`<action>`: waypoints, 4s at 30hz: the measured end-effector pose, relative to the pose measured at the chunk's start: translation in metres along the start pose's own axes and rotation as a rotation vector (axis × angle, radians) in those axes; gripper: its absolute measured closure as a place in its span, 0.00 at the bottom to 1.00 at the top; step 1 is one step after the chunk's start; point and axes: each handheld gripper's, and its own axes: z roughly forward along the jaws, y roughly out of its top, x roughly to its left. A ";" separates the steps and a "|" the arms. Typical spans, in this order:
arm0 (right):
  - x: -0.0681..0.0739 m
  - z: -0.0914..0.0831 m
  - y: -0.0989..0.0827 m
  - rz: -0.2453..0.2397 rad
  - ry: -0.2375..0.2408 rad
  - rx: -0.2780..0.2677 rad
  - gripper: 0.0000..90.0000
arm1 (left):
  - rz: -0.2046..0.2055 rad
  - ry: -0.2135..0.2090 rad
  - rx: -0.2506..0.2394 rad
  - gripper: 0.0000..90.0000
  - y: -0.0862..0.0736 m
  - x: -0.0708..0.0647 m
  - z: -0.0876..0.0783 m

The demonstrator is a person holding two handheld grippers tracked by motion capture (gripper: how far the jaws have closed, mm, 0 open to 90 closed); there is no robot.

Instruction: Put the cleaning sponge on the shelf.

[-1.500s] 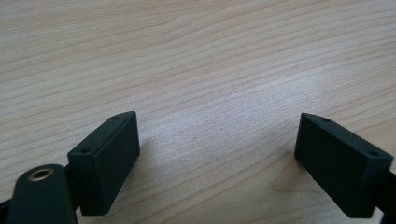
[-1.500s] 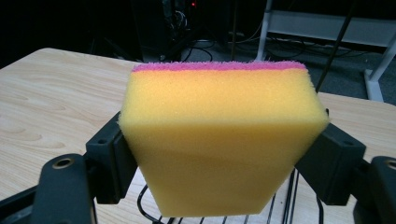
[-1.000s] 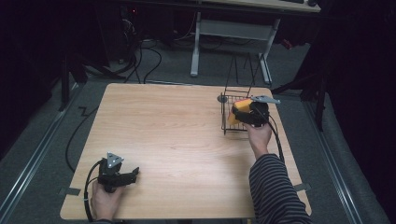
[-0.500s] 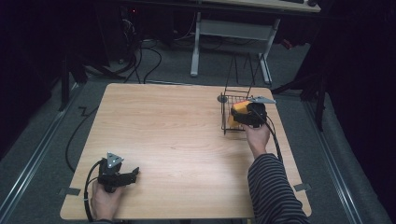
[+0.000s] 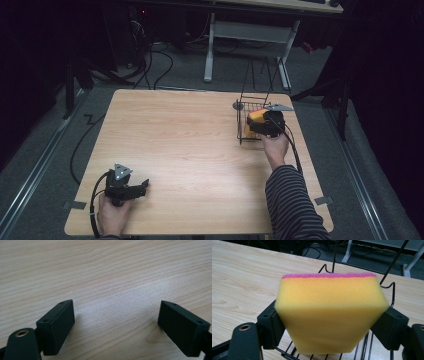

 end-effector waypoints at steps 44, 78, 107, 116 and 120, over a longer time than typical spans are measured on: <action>0.004 -0.030 0.005 0.013 0.023 0.013 0.03 | 0.000 -0.001 0.000 0.16 0.000 0.000 0.000; -0.003 -0.106 -0.009 0.042 0.105 -0.088 0.16 | 0.000 -0.001 0.000 0.16 0.000 0.000 0.000; -0.002 -0.159 -0.037 0.066 0.138 -0.151 0.21 | 0.000 0.000 0.000 0.16 0.000 0.000 0.000; 0.000 -0.168 -0.047 0.045 0.158 -0.150 0.21 | 0.000 -0.001 0.000 0.16 0.000 0.000 0.000; 0.002 -0.170 -0.052 0.045 0.173 -0.148 0.21 | 0.000 -0.001 0.000 0.16 0.000 0.000 0.000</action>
